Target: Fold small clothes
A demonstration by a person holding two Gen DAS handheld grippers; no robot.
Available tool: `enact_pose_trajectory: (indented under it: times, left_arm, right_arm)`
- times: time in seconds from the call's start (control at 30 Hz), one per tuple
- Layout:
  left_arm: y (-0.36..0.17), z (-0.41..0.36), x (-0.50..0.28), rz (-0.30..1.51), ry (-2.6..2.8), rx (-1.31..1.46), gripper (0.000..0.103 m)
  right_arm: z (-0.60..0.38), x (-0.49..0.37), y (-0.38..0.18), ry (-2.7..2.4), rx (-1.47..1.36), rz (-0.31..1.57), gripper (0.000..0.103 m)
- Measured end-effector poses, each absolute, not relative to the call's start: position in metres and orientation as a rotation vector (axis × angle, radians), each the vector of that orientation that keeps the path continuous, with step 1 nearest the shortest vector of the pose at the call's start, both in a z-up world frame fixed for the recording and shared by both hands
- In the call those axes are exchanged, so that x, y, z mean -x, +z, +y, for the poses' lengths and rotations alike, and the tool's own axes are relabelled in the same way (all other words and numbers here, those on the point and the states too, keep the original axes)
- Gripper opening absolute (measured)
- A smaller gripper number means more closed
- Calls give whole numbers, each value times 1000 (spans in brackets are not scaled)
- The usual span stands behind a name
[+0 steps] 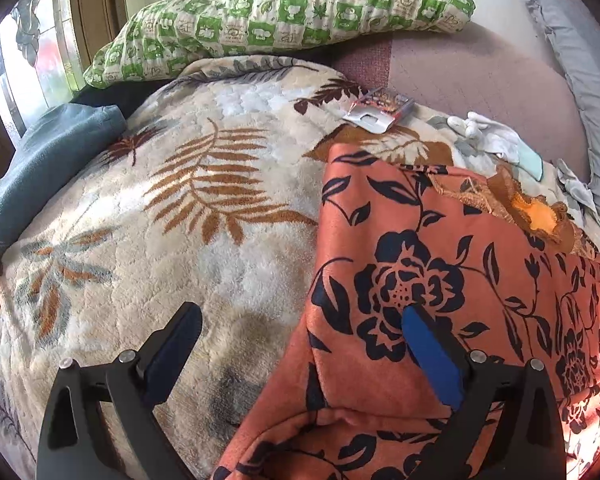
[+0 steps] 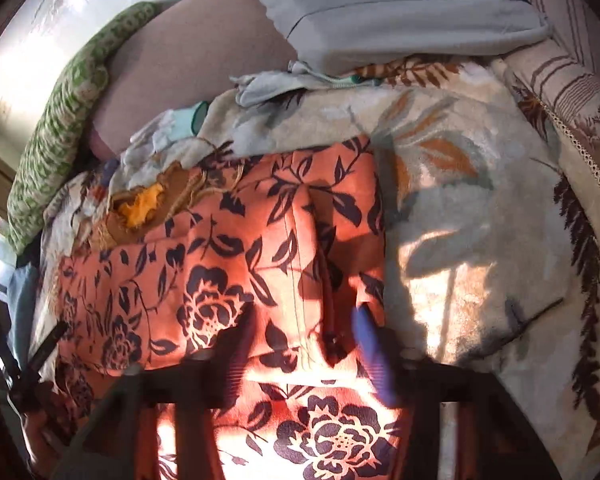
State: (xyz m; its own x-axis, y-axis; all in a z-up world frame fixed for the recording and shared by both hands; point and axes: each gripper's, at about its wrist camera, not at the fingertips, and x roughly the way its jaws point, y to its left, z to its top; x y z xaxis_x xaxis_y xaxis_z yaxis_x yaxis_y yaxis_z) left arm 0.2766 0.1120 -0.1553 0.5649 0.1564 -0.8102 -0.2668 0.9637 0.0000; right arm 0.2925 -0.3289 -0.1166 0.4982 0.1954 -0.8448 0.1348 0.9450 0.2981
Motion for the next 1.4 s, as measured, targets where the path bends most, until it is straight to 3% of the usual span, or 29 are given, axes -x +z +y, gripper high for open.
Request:
enact_pose_trajectory:
  times: [0.2,0.23,0.27,0.37,0.4,0.53,0.63,0.7,0.73,0.77,0.8,0.83,0.97,1.07,1.13,1.17,1.3,1.4]
  left_arm:
    - [-160,115,-275,925,242,150,101]
    - [-160,115,-275,926,240,157,101]
    - [-160,117,-275,927,236,166,101]
    - [-162,120,-277,929,224,190,101]
    - [-162,119,-277,929,223,191,101]
    - [-163,118,-277,927,225,189,101]
    - [-163,119,-276,925,222,192,101]
    - [-163,121,-276,924,214,206,101]
    - [-163,121,-276,925,215,206,101]
    - [-162,120,-276,925,219,200,101]
    - [-162,119,-276,924,221,195,101]
    - [-162,119,-276,924,221,194,101]
    - [-162,119,-276,925,220,196,101]
    - [-163,120,-276,926,220,197,101]
    - [-162,121,-276,925,213,202,101]
    - [-162,121,-276,927,211,203,101]
    - [-151,123,-274,905,223,222,101]
    - [-123,126,-261,760,224,233,101]
  right_arm:
    - [-306,-346,-127,37,-238,1053,83]
    - [-301,-352,-134,35,-205,1071,72]
    - [-296,-353,-140,26,-164,1080,40]
    - [-279,-349,-135,-9,-7,1074,11]
    - [-274,-345,-130,-15,50,1051,10]
    - [-268,-334,-99,-87,167,912,10]
    - [-282,-356,-147,-137,151,1098,12]
    - [-292,-350,-149,-120,88,1041,16]
    - [-296,-346,-140,-137,56,1028,29]
    - [-302,-342,-132,-133,3,1025,52]
    - [-306,-336,-122,-125,-40,1002,63]
    - [-309,-330,-108,-141,-61,960,67]
    - [-307,-311,-68,47,-254,859,69]
    - [-300,-314,-82,263,-440,904,75]
    - [-299,-322,-121,213,-428,1033,75]
    - [-305,-330,-144,144,-417,1115,67]
    - [-307,-325,-122,143,-445,1002,70]
    - [-295,-338,-118,220,-419,987,77]
